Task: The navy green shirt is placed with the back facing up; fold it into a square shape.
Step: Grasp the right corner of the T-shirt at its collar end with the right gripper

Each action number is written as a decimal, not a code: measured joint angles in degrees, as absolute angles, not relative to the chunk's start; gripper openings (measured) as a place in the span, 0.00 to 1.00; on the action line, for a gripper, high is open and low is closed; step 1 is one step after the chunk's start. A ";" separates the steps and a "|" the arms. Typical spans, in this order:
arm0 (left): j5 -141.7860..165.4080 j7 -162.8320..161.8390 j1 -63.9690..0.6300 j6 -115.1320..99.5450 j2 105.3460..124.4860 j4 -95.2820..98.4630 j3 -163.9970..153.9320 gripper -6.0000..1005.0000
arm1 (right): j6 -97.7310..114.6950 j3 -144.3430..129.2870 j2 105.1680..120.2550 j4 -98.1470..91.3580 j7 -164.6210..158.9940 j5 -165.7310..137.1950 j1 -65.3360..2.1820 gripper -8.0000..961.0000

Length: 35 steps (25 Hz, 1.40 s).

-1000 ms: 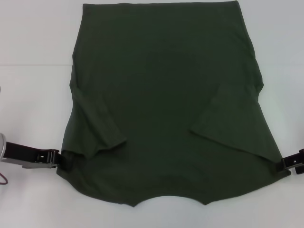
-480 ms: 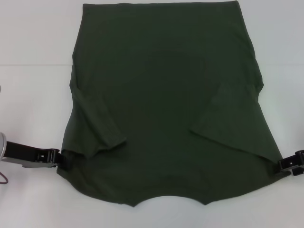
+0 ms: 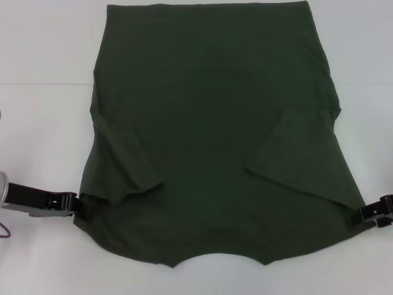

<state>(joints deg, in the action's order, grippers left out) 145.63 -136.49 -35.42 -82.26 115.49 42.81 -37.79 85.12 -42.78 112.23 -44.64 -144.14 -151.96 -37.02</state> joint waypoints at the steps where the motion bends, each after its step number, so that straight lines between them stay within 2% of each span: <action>1: 145.63 -136.49 -35.42 -82.26 115.51 42.80 -37.79 0.04 | 85.11 -42.80 112.30 -44.64 -144.13 -151.96 -37.01 0.78; 18: 145.63 -136.39 -35.42 -82.26 115.57 42.80 -37.79 0.04 | 84.60 -42.89 112.89 -43.59 -143.82 -151.96 -38.16 0.78; 24: 145.63 -136.32 -35.42 -82.26 115.57 42.80 -37.79 0.04 | 84.58 -42.99 113.54 -43.22 -143.72 -151.96 -39.42 0.78; 35: 145.59 -136.08 -35.42 -82.26 115.57 42.81 -37.70 0.04 | 84.12 -43.50 114.22 -43.19 -143.90 -151.96 -40.50 0.71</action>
<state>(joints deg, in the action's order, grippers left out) 145.59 -136.08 -35.42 -82.26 115.57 42.81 -37.70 84.12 -43.50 114.22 -43.19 -143.90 -151.96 -40.50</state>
